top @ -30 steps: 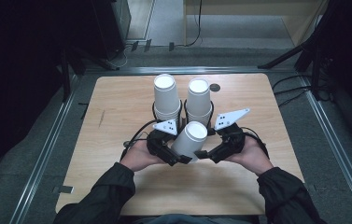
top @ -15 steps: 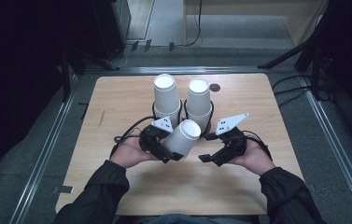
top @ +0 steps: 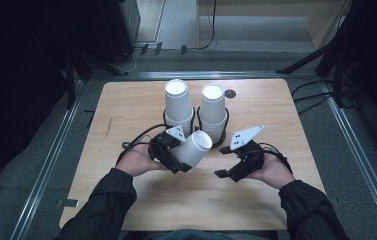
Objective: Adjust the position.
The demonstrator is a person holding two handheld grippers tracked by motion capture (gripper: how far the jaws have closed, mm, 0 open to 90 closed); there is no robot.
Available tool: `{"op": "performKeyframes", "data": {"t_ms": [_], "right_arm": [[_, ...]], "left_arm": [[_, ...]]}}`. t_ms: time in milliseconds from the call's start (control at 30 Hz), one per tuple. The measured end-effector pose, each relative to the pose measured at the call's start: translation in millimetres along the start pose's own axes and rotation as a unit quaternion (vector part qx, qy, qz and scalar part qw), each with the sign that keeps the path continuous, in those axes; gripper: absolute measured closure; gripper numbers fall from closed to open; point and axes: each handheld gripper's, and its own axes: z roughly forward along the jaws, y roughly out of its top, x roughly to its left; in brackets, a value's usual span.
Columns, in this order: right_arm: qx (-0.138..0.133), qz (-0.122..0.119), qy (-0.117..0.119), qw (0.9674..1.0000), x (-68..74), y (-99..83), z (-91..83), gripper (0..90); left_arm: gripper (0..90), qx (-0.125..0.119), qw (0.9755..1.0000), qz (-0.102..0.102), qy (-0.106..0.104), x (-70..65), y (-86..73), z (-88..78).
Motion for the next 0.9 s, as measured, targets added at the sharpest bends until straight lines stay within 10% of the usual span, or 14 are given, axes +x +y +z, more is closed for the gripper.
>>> {"op": "performKeyframes", "data": {"t_ms": [900], "right_arm": [[0.015,-0.016,0.031,0.9993,7.1,9.0,17.9,15.5]], "left_arm": [[14.2,0.073,0.9923,0.090,-0.045,-31.1,16.1,43.2]]}}
